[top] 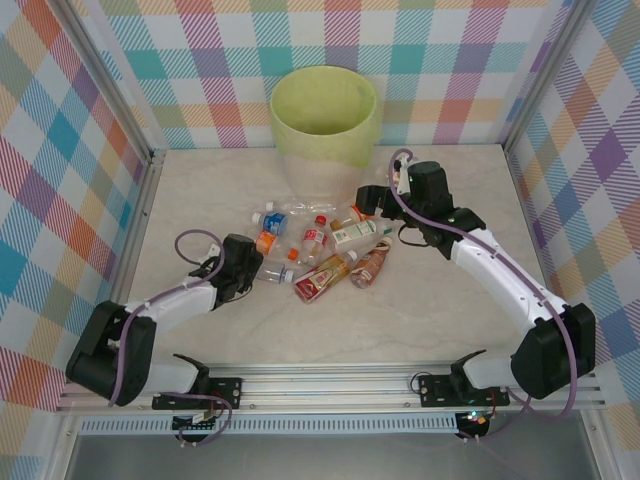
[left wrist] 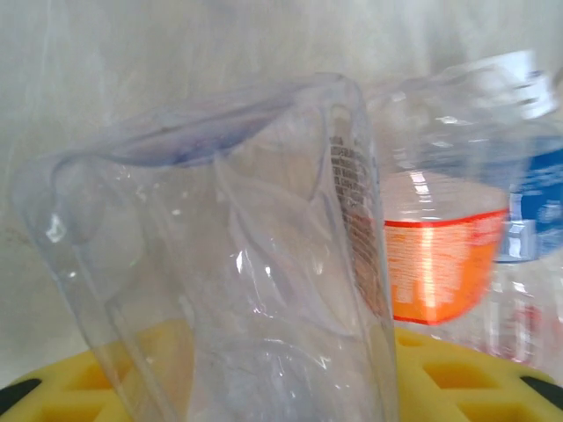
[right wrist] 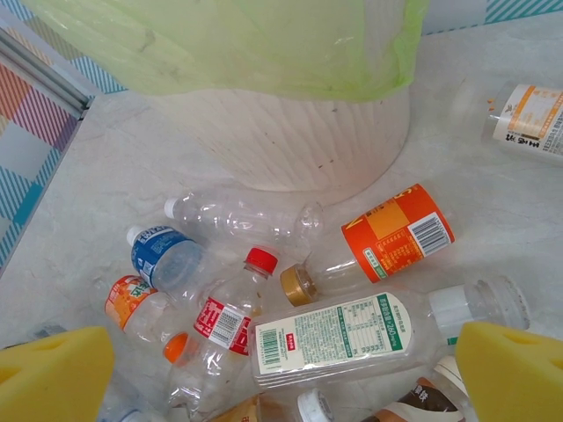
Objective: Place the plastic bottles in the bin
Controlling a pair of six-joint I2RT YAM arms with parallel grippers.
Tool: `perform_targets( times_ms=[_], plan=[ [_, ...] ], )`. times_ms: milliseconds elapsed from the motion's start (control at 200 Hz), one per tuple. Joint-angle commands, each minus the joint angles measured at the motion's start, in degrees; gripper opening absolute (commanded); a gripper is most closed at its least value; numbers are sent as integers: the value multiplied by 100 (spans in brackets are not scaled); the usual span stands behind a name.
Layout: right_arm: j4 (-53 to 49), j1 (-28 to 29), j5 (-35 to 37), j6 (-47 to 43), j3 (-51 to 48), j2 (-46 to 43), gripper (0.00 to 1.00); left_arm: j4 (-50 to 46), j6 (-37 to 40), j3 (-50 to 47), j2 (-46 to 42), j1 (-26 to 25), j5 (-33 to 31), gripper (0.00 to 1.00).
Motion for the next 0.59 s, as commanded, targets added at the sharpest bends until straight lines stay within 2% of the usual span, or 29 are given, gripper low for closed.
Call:
perform_targets(
  times_ms=[0, 105, 175, 330, 450, 590],
  plan=[
    [137, -9, 125, 72, -68, -122, 100, -19, 888, 137, -579, 22, -430, 48],
    [185, -12, 165, 110, -32, -122, 100, -521, 1649, 563, -1027, -9, -737, 48],
    [245, -13, 193, 172, -23, -138, 100, -675, 1860, 810, -1298, -9, -823, 48],
    [417, -12, 133, 298, -41, -175, 100, 66, 2068, 1087, -1633, -9, -489, 47],
    [541, -16, 7, 395, 2, -191, 100, 756, 2619, 1563, -1293, 22, -362, 47],
    [548, -13, -52, 451, 29, -227, 100, 1127, 3124, 2967, -315, 193, 664, 46]
  ],
)
